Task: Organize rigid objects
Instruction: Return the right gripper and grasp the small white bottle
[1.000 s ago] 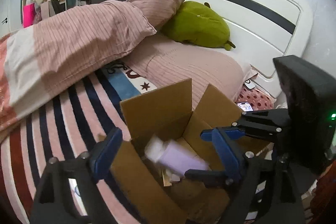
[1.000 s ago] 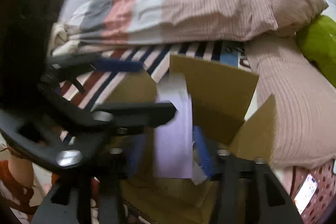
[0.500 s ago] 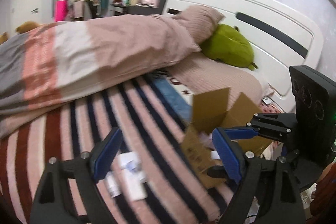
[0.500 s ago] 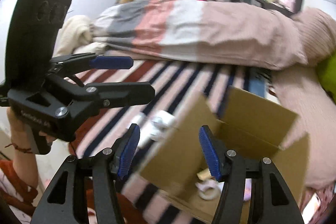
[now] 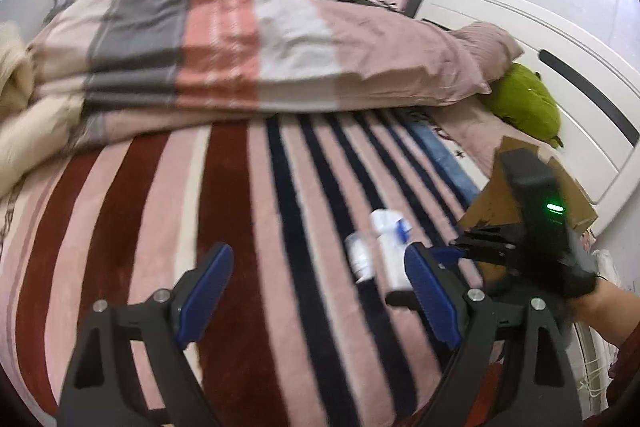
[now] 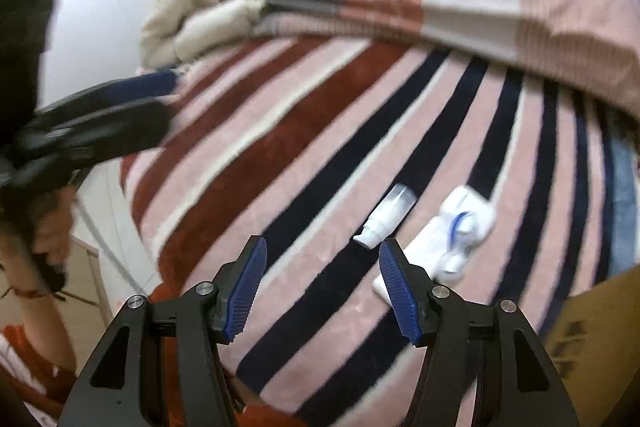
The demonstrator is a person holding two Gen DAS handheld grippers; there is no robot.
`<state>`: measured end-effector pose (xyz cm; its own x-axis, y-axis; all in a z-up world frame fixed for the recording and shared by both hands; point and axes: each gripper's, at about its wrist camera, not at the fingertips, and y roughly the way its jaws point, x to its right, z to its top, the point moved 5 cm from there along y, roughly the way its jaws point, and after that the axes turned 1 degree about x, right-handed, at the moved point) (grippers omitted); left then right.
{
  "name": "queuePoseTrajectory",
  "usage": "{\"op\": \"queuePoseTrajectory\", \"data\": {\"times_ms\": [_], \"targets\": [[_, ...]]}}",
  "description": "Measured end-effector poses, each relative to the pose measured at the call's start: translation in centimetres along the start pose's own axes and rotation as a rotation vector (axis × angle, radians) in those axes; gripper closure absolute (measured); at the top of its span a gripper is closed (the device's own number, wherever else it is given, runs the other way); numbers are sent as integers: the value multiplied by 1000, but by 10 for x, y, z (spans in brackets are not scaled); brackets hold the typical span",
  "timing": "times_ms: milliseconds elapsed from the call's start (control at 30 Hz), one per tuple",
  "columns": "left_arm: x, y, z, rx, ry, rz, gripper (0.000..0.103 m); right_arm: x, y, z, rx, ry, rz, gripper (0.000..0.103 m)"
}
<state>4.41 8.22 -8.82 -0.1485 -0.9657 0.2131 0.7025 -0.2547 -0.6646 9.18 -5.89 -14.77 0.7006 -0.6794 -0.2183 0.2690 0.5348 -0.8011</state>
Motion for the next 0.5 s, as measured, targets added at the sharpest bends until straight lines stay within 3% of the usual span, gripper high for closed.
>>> {"op": "queuePoseTrajectory", "data": {"times_ms": [200, 300, 333, 500], "targets": [[-17, -5, -19, -1, -31, 4, 17, 23, 60, 6, -55, 71, -82, 50], [-22, -6, -22, 1, -39, 5, 17, 34, 80, 6, -78, 87, -142, 65], [-23, -6, -23, 0, -42, 3, 17, 36, 82, 7, -85, 88, -154, 80], [-18, -2, -20, -11, -44, -12, 17, 34, 74, 8, -55, 60, -171, 81]]}}
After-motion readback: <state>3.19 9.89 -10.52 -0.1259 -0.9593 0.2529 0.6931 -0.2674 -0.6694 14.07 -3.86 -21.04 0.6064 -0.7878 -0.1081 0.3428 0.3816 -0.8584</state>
